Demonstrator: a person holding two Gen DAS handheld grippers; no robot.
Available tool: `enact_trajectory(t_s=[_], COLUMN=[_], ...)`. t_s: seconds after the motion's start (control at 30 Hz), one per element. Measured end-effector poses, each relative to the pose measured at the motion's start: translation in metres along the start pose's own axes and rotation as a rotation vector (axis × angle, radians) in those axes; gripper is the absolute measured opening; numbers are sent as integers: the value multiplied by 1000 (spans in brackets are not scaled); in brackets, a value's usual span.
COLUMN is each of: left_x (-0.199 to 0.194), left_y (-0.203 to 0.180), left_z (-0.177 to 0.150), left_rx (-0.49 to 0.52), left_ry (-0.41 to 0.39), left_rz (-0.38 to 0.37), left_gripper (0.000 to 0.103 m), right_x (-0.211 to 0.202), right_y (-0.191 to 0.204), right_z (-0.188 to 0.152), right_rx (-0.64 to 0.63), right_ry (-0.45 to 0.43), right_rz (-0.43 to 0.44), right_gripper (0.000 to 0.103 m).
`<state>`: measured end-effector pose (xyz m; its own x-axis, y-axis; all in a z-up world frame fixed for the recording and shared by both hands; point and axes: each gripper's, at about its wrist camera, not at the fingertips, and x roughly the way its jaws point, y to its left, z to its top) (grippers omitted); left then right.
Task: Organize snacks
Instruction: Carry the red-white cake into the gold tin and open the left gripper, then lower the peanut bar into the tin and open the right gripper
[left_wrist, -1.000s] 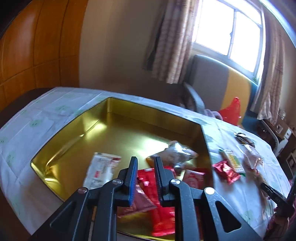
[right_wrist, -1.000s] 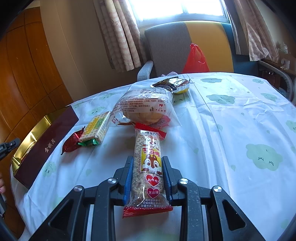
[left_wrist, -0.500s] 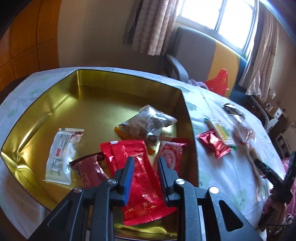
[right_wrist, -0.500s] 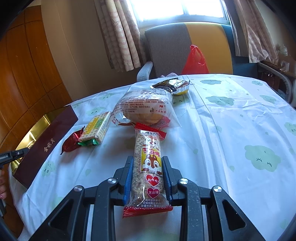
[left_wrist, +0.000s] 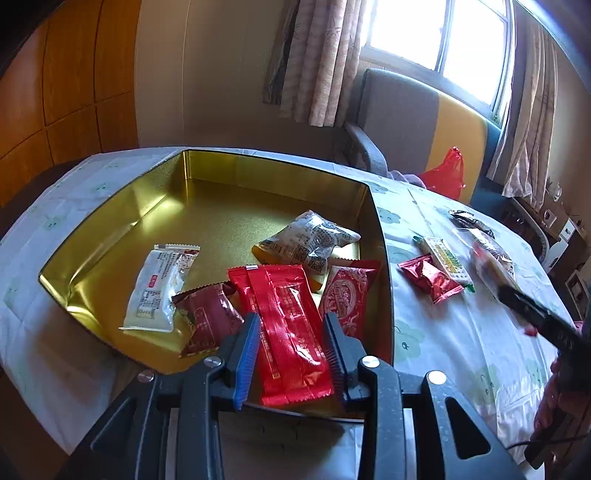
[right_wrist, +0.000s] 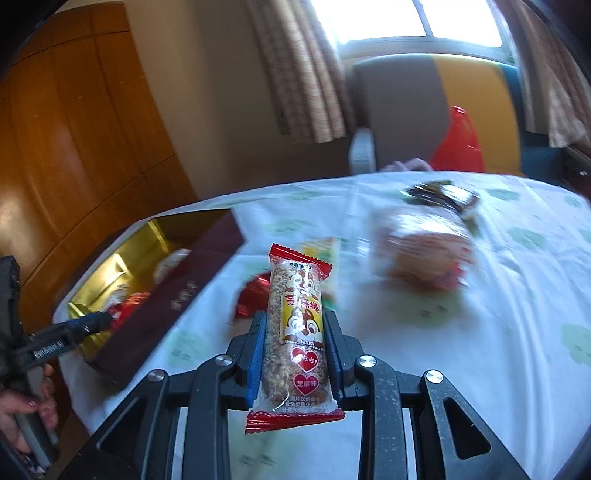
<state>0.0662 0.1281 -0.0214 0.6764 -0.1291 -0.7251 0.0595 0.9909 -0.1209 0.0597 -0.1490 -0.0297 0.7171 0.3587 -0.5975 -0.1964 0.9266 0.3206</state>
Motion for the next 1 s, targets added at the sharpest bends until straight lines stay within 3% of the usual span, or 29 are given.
enact_trajectory(t_s=[0.17,0.47,0.87,1.0], left_x=[-11,-17,-16,-16], left_y=[2,10,26,26], left_z=[0,-2,-3,-2], left_rx=[-16,-45,-86,-82], left_ry=[-10,-4,5,6], left_rz=[12,12,53,59], left_gripper=[35,35,35,35], right_x=[28,90,146,152], right_y=[50,110,128,123], right_z=[26,57,78,84], right_rx=[-85,-198,-231,-191], right_ry=[25,110,164,156], right_rz=[58,37,-34,-52], right_gripper=[30,30,30,43])
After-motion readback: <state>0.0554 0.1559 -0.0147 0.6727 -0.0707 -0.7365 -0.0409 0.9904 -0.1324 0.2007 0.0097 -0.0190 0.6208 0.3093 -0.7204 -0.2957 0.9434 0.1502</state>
